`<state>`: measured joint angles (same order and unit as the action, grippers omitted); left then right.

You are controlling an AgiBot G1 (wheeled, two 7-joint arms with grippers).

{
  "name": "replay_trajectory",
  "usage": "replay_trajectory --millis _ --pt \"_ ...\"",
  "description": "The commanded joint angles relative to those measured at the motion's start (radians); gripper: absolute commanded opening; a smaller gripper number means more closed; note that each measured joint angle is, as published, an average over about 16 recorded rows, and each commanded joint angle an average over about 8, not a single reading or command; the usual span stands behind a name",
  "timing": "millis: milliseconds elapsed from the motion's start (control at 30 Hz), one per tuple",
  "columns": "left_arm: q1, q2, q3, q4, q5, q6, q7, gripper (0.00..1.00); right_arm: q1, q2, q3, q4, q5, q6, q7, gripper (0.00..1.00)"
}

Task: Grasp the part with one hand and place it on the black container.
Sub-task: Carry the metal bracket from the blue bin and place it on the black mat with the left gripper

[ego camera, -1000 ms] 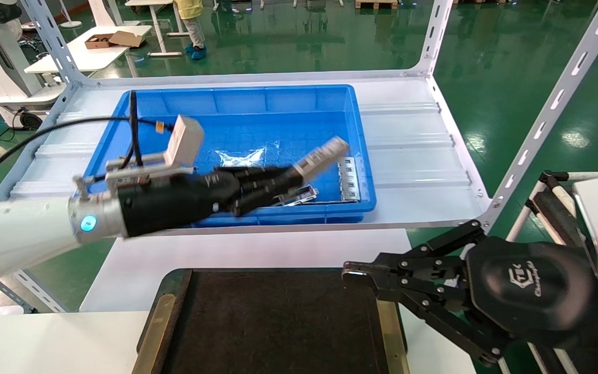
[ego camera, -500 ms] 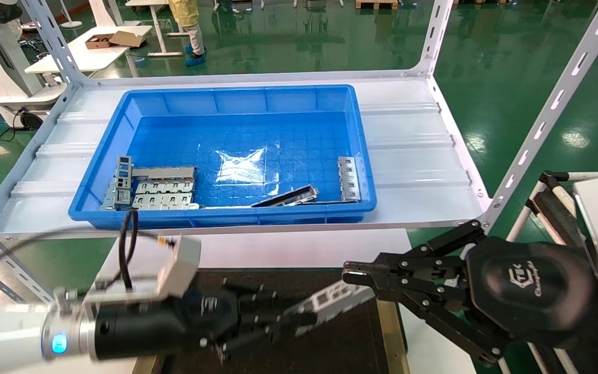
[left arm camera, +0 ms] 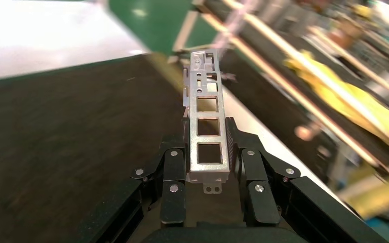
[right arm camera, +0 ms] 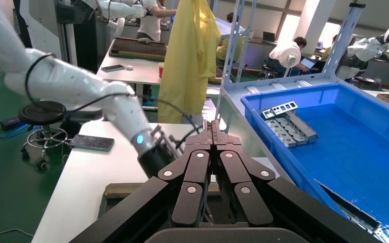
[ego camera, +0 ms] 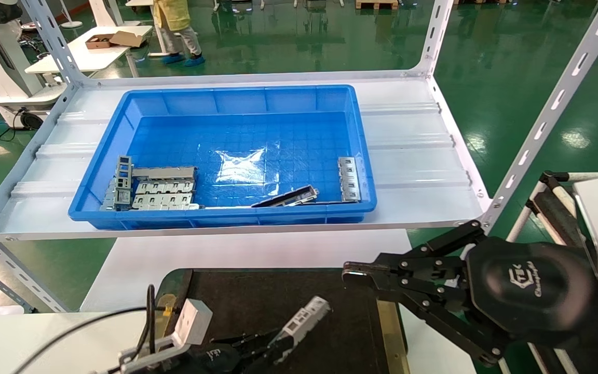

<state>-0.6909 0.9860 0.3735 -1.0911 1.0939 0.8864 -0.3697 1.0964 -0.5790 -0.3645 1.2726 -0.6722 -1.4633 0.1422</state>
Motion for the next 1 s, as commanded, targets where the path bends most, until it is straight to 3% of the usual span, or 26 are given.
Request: replay_trajectory --millis 33,433,667,1000 --pt "0.051 0.015 -0.002 -0.038 0.019 -0.098 -0.027 0.00 0.000 0.000 0.000 0.000 0.000 0.000 0.000 0.00" --pt "0.145 0.188 0.044 -0.070 0.138 -0.582 -0.190 0.00 0.000 0.000 0.000 0.000 0.000 0.000 0.000 0.00" --pt "0.128 0.261 0.106 -0.021 0.179 -0.719 -0.268 0.00 0.000 0.000 0.000 0.000 0.000 0.000 0.000 0.00" --pt "0.088 0.300 0.185 0.043 0.199 -0.815 -0.343 0.00 0.000 0.000 0.000 0.000 0.000 0.000 0.000 0.00"
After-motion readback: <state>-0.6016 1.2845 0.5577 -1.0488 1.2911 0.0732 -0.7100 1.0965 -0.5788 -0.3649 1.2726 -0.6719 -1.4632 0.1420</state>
